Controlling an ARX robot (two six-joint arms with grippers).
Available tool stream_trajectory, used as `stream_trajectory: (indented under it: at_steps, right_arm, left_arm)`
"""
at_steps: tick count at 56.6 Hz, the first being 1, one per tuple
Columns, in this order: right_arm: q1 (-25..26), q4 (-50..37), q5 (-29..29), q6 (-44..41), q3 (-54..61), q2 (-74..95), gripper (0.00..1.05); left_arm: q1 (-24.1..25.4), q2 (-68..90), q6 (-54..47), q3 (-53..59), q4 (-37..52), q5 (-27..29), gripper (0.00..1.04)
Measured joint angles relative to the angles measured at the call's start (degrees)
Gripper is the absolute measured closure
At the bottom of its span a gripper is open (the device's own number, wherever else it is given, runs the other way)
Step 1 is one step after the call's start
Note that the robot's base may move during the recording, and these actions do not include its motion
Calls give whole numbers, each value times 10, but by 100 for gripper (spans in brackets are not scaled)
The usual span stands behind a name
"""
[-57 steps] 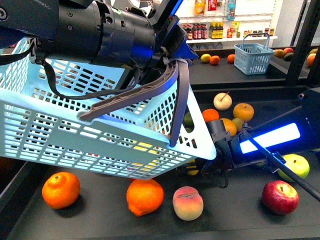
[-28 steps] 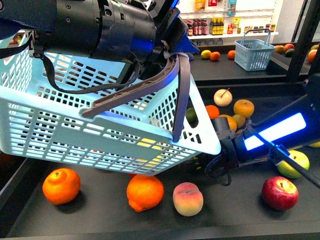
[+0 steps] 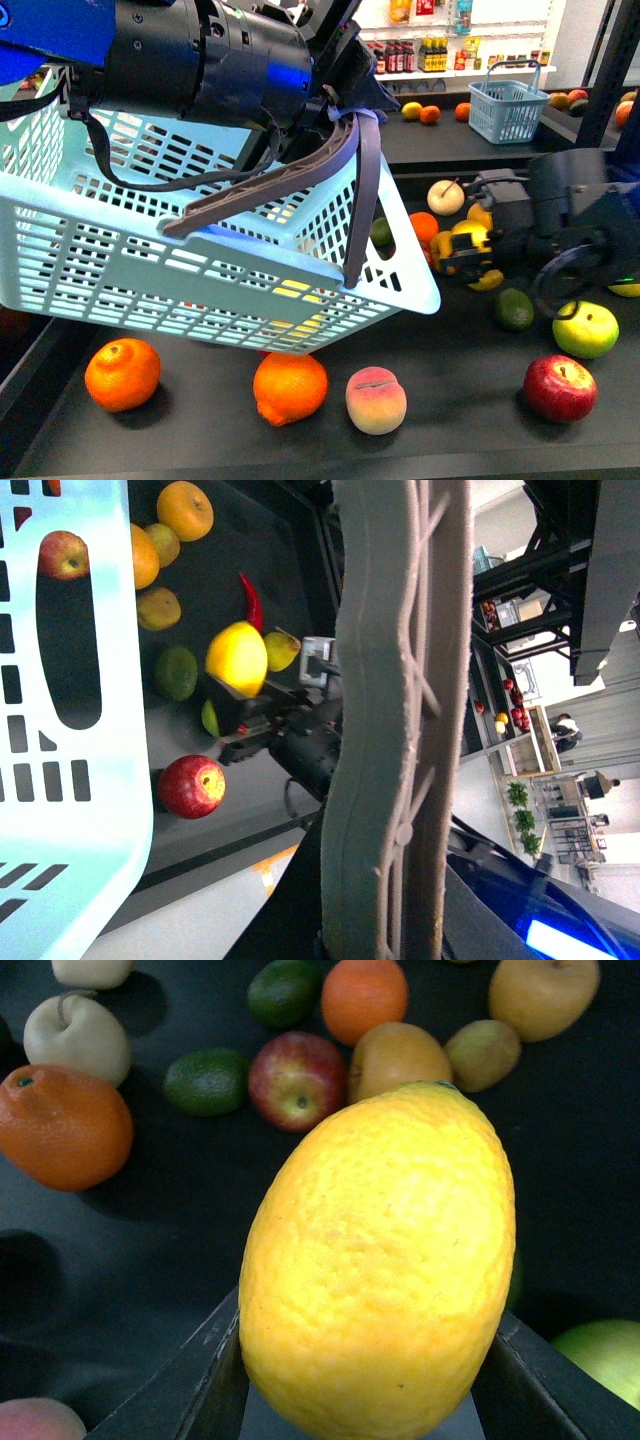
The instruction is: Pick lemon from shelf
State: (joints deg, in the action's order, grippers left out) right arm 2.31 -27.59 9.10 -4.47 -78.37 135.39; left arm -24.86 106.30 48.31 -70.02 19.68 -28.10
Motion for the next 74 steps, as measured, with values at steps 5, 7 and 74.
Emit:
stream_trajectory:
  at_steps: [5, 7, 74]
  right_arm:
    - [10, -5, 27, 20, 49, -65, 51]
    - [9, -6, 43, 31, 64, -96, 51]
    - [-124, -33, -10, 149, 166, -267, 7]
  left_arm:
    - [0, 0, 0, 0, 0, 0, 95]
    - [0, 0, 0, 0, 0, 0, 95]
    - [0, 0, 2, 0, 0, 0, 95]
